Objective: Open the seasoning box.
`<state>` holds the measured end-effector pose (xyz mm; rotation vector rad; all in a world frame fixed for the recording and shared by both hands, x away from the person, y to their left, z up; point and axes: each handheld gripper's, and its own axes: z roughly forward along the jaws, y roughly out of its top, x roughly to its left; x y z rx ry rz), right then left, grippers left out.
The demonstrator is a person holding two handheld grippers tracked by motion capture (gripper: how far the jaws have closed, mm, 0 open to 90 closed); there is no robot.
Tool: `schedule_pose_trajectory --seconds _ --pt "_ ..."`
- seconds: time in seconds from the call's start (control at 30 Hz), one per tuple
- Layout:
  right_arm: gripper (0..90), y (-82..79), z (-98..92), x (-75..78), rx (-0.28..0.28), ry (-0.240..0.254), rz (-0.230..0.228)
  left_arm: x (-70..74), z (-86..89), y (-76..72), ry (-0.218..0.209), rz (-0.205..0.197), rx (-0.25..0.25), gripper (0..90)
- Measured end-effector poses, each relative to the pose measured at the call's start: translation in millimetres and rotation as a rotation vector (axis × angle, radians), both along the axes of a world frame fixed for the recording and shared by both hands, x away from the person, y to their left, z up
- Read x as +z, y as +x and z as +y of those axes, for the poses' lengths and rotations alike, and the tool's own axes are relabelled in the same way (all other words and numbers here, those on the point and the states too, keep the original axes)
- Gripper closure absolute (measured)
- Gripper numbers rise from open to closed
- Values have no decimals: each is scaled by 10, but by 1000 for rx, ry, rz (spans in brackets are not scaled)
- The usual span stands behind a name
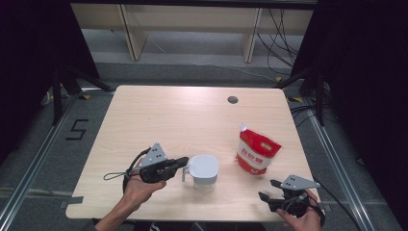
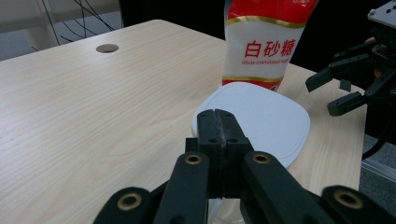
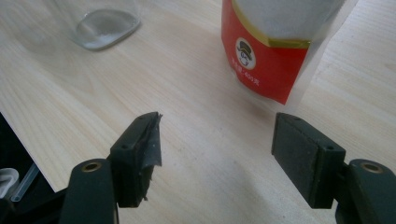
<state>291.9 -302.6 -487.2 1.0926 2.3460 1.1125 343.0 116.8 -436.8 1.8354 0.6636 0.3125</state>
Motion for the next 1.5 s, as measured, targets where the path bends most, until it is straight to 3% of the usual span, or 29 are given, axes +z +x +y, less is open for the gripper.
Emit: schedule_pose_trajectory --seconds 0.13,0.27,0.33,0.4,0.43,0.5,0.53,0.57,0.6,0.73,0.77,0.83,0.87,0.9,0.97,1.03,1.1,1.23,1.5 --pt "336 5 11 -1 21 -1 -4 -2 -35 1 4 0 2 893" --pt "342 -19 36 5 -9 27 32 -31 -57 -4 12 9 -15 892" --pt "343 -10 43 4 -1 34 22 -41 -74 -12 13 7 -18 892" --pt "354 -18 58 10 2 40 44 -36 -78 -13 21 -1 -21 892" --pt "366 2 46 12 23 18 1 -39 -79 -16 22 -4 -19 892" --pt "391 -3 67 15 39 49 1 -43 -75 -15 22 -9 -24 892" --pt "404 -31 94 25 22 61 12 -45 -72 -13 19 -10 -28 892" --pt "423 -26 97 34 40 55 -3 -46 -71 -12 17 -10 -30 892" --pt "443 -49 120 51 40 66 16 -46 -69 -13 18 -10 -30 891" --pt "526 -47 162 92 87 55 -95 -48 -68 -14 18 -14 -30 891" --pt "544 -71 186 96 82 57 -75 -46 -56 -11 32 -17 -36 892" --pt "571 -61 208 89 101 40 -102 -47 -59 -13 28 -12 -33 892" --pt "591 -75 233 87 110 40 -89 -47 -56 -9 31 -17 -39 891" --pt "604 -54 248 87 130 26 -119 -50 -59 -15 24 -9 -33 891" --pt "637 -51 274 99 143 22 -136 -53 -59 -16 19 -4 -30 891" --pt "666 -56 314 114 144 37 -143 -53 -57 -13 16 -13 -31 891" --pt "690 -64 365 131 146 52 -152 -54 -50 -25 11 5 -20 892" --pt "740 -27 457 168 190 57 -200 -56 -43 -24 15 0 -23 892" --pt "798 52 653 215 223 101 -218 -58 -30 -16 19 -8 -28 892"
